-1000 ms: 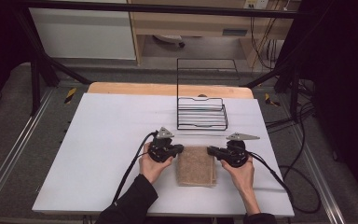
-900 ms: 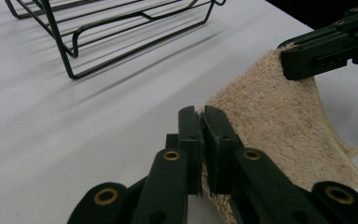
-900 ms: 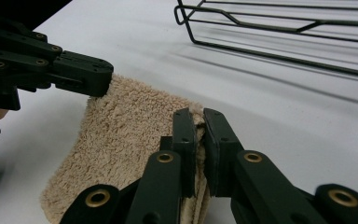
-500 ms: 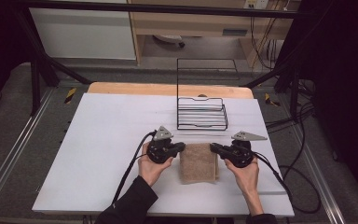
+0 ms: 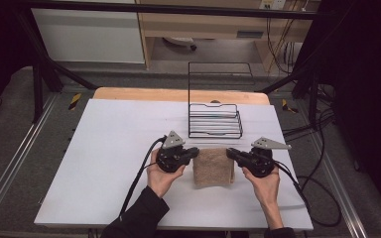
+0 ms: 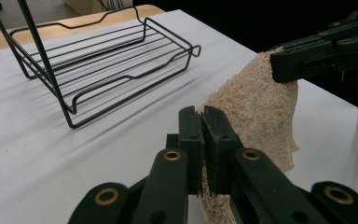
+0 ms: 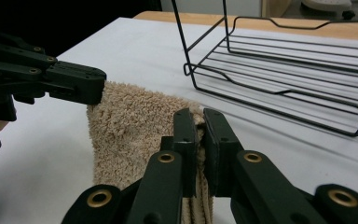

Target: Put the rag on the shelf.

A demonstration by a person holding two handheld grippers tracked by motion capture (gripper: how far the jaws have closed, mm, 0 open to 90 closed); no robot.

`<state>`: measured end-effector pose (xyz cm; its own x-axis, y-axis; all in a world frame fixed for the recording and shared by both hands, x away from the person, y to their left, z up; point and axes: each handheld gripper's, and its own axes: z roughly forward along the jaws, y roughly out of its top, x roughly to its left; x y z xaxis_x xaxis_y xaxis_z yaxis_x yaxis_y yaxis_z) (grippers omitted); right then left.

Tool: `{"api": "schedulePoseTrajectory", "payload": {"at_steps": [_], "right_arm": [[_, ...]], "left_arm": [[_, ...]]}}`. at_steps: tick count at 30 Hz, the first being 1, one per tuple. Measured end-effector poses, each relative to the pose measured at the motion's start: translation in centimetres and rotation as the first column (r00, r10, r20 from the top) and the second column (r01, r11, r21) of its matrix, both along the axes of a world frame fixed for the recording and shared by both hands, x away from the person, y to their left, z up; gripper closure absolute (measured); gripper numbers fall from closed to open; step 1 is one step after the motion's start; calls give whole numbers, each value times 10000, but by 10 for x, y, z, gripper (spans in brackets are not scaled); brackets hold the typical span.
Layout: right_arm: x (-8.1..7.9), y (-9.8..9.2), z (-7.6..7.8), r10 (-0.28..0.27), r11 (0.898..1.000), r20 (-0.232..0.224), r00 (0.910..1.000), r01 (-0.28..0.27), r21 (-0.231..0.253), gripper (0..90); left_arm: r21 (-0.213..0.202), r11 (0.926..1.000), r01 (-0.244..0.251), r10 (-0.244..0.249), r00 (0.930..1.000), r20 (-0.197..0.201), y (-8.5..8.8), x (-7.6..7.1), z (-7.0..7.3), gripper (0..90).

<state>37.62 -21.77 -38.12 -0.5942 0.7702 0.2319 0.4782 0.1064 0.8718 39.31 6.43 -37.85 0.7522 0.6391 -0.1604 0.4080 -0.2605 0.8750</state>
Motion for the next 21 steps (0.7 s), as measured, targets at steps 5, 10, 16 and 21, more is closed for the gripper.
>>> {"api": "schedulePoseTrajectory", "payload": {"at_steps": [5,10,16,21], "right_arm": [[-4,-1,7,-90,10000,301,9995,90,-10,847],[-6,0,11,-161,9999,554,9983,160,19,847],[-6,1,16,-267,9996,780,9966,264,47,847],[-7,2,21,-297,9996,967,9949,292,70,847]], "left_arm": [[-91,10000,-1,2,9999,139,0,0,6,863],[-179,9998,-45,49,9997,258,0,0,11,864],[-289,9995,-125,137,9989,441,0,2,17,864],[-380,9991,-184,206,9981,586,1,3,23,864]]}}
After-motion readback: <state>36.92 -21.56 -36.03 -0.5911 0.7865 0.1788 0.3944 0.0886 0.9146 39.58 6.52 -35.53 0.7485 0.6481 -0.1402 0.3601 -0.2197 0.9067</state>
